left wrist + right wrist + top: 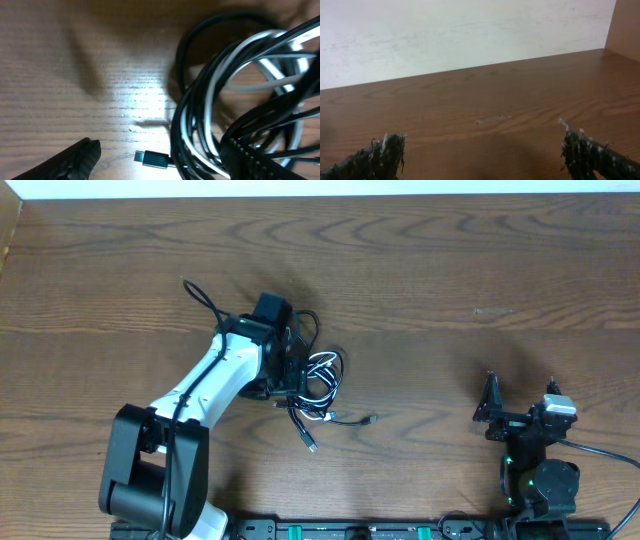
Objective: Untangle cables
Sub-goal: 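Lower the left gripper and grasp the cable bundle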
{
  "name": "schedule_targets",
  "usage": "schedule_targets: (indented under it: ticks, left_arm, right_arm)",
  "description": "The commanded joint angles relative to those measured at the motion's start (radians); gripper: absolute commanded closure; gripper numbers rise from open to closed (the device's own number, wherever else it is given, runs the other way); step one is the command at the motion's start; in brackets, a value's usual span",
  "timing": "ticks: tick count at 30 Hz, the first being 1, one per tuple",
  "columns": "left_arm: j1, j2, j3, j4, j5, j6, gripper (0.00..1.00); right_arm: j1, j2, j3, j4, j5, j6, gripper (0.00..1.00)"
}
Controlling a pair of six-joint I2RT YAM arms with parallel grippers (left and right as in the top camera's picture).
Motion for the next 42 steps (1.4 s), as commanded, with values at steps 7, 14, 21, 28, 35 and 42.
schedule_targets:
  ticks: [7, 14, 21, 28, 35, 42]
  left_arm:
    - [-0.006, 0.021, -0.023, 0.006, -0.005, -0.004, 0.38]
    - [-0.031, 0.021, -0.031, 0.028, -0.005, -0.008, 0.38]
    - [-0.084, 0.021, -0.033, 0.053, -0.008, -0.034, 0.39]
    - [-0.095, 0.022, -0.048, 0.095, -0.01, -0.082, 0.45]
    - [-0.095, 0.025, -0.101, 0.151, -0.005, -0.082, 0.56]
    - [-0.095, 0.025, -0.114, 0.177, -0.006, -0.089, 0.64]
  right_arm:
    - [-0.005, -0.008, -0.001, -0.005, -0.002, -0.007, 0.01]
    - [-0.005, -0.008, -0.001, -0.005, -0.002, -0.007, 0.01]
    - [-0.005, -0.008, -0.001, -0.005, -0.002, -0.007, 0.01]
    - [-0.005, -0.008, -0.001, -0.005, -0.002, -0.007, 0.01]
    - [-0.005, -0.008, -0.001, -0.005, -0.002, -0.007, 0.01]
    - [-0.005, -0.008, -0.001, -0.005, -0.002, -0.007, 0.01]
